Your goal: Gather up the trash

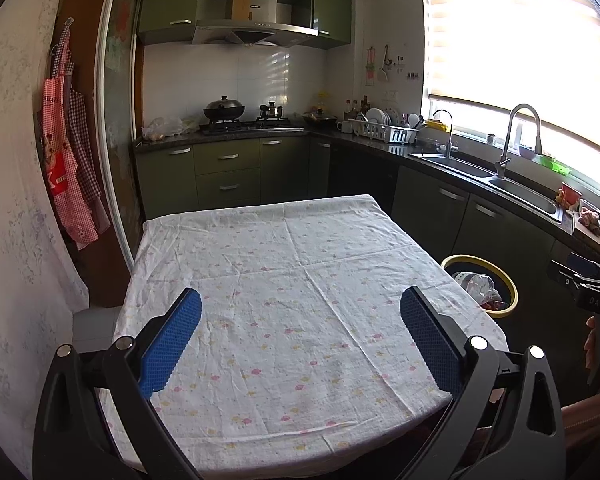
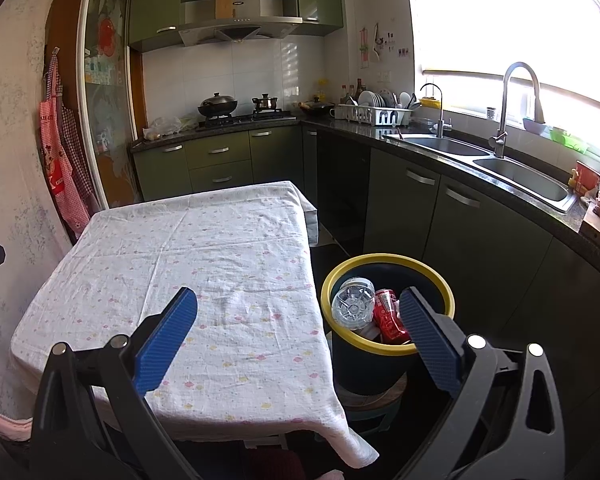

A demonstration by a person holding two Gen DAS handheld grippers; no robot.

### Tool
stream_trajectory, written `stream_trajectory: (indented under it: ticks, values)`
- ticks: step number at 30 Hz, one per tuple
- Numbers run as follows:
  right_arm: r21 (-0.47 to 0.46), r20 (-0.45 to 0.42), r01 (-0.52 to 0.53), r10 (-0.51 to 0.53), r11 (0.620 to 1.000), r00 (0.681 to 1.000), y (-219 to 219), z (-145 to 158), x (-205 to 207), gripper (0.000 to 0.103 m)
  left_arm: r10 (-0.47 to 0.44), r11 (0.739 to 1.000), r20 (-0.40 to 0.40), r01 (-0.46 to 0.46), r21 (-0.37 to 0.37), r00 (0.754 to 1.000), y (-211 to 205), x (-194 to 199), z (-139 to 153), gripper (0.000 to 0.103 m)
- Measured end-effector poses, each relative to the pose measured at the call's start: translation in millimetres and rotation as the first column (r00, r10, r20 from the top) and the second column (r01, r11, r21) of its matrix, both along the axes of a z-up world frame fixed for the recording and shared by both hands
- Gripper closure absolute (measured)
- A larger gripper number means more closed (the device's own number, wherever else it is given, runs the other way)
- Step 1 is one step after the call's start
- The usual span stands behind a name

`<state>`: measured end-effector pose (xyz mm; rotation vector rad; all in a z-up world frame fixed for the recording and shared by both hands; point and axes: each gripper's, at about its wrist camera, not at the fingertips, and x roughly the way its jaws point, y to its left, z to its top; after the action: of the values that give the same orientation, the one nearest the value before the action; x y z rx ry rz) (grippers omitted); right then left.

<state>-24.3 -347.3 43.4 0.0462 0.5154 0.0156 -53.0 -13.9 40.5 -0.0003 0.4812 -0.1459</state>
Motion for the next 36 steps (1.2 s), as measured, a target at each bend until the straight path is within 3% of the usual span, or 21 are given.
stream_trajectory:
  ticks: [36]
  values:
    - [0.001, -0.003, 0.0, 0.0, 1.0, 1.0, -0.2, 0.6, 0.1, 0.007, -0.018, 1.0, -0.013, 0.018, 0.0, 1.0, 2.7, 3.9, -1.6, 0.005]
